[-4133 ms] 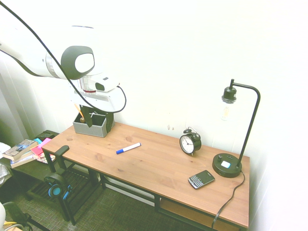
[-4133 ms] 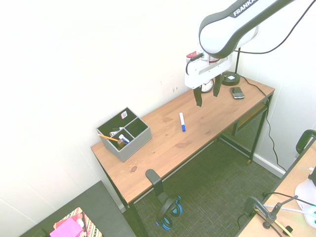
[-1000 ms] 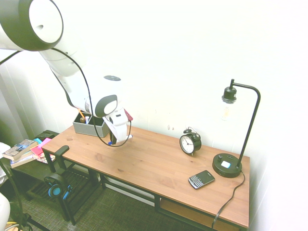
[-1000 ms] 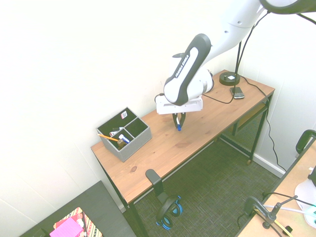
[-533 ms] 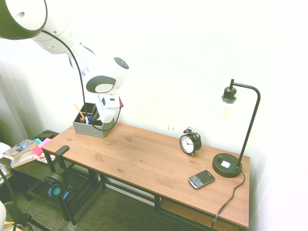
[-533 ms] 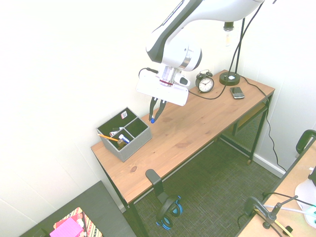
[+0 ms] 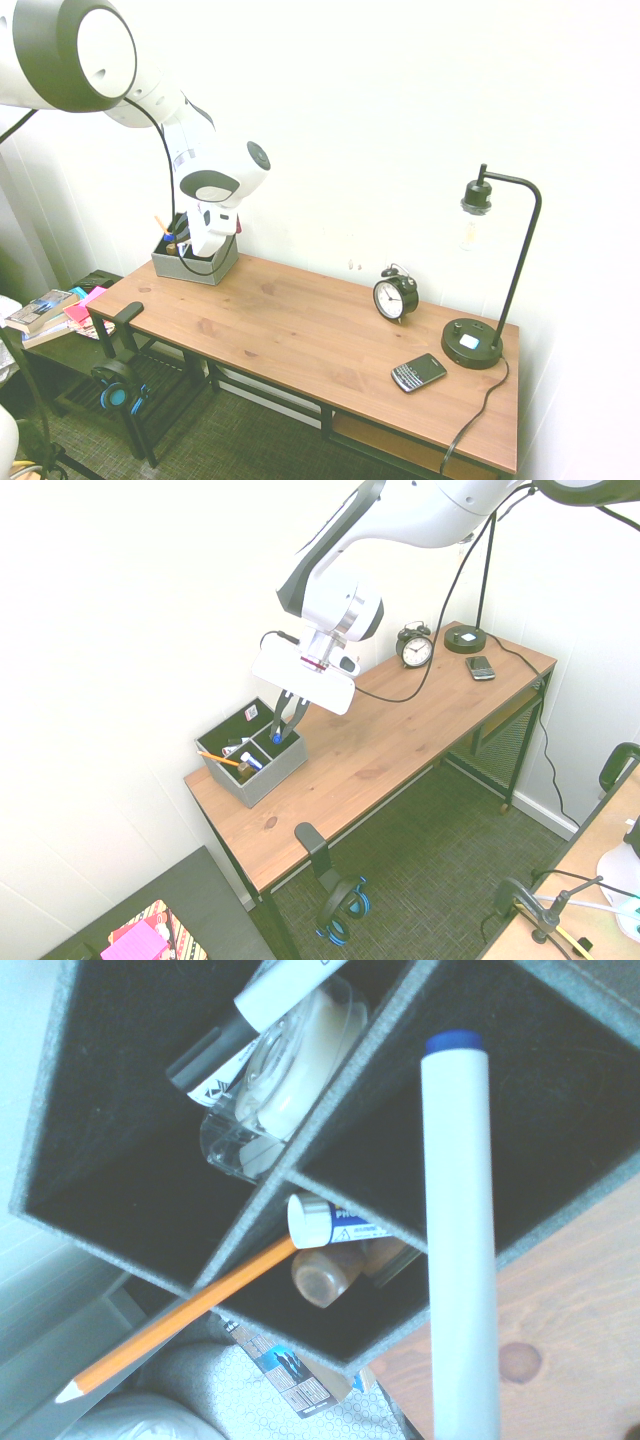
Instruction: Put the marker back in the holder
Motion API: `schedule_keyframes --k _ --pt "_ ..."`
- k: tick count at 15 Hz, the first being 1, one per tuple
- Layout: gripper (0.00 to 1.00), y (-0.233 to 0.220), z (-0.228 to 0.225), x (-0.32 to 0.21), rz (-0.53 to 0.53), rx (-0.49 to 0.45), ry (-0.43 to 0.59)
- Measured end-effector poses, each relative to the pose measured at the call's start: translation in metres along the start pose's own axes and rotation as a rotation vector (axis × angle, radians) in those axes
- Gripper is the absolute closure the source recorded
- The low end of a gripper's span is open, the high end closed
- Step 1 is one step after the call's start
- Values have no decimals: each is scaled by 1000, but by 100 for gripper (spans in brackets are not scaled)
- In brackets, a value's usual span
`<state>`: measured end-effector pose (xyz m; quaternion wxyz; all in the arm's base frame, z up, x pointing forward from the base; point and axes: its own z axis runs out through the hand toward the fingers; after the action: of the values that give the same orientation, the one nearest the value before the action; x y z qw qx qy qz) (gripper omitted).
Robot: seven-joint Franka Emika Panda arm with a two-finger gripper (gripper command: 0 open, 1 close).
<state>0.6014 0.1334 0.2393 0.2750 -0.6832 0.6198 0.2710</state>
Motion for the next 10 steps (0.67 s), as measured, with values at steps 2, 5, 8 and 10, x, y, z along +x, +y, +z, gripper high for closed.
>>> schedule_keyframes --k 2,5,8,10 --pt "100 -4 9 11 17 0 -8" --pt "0 -13 13 30 23 4 -6" --pt "0 -15 14 35 7 4 -5" --pt "0 -16 12 35 -6 6 -7"
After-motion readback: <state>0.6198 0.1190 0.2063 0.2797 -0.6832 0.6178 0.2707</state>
